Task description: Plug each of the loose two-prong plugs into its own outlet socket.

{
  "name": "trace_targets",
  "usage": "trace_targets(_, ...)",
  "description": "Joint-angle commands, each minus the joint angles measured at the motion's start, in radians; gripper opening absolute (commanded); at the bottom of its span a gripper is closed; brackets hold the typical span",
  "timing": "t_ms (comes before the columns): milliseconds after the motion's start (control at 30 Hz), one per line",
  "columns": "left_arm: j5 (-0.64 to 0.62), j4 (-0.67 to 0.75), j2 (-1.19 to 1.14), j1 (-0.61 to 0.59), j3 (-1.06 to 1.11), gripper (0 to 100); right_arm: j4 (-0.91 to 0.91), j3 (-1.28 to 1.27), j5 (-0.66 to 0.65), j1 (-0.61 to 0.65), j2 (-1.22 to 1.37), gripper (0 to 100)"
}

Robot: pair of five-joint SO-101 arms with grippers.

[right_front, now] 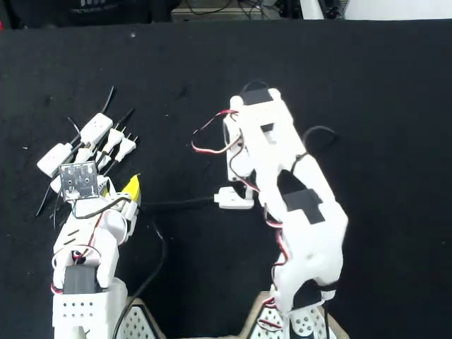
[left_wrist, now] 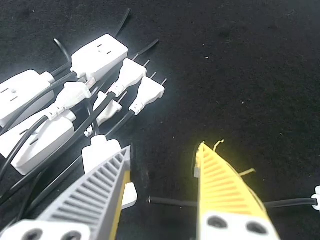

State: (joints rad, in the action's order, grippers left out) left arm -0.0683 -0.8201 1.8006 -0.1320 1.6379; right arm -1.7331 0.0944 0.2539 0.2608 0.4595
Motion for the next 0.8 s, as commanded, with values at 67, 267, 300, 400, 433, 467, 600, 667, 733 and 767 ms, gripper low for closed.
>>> trace_targets(67,-0.009,0.014,0.008,-0.005,-0.019,21,-0.026,0.15,0.008,0.046,0.125,1.0)
trace_targets(267,-0.009,0.014,0.008,-0.005,-0.019,21,-0.028,0.177,-0.074,0.044,0.163,1.1)
trace_targets(300,-0.009,0.014,0.008,-0.004,-0.019,21,-0.028,0.179,-0.11,0.043,0.16,1.1)
trace_targets(400,-0.009,0.015,0.008,-0.001,-0.021,21,-0.028,0.162,-0.13,0.043,0.116,2.5)
trace_targets(433,-0.009,0.018,0.008,-0.002,-0.021,21,-0.028,0.148,-0.13,0.043,0.091,5.1)
trace_targets(467,-0.009,0.02,0.008,-0.004,-0.021,21,-0.028,0.131,-0.13,0.046,0.062,9.0)
trace_targets(600,-0.009,0.021,0.008,0.001,-0.021,21,-0.029,0.059,-0.14,0.064,-0.071,30.3)
trace_targets(667,-0.009,0.021,0.008,0.001,-0.021,21,-0.029,0.041,-0.18,0.078,-0.125,40.3)
trace_targets(733,-0.009,0.021,0.008,0.001,-0.021,21,-0.028,0.036,-0.238,0.092,-0.17,47.5)
trace_targets(767,-0.009,0.021,0.008,0.001,-0.021,21,-0.028,0.035,-0.264,0.097,-0.193,49.5)
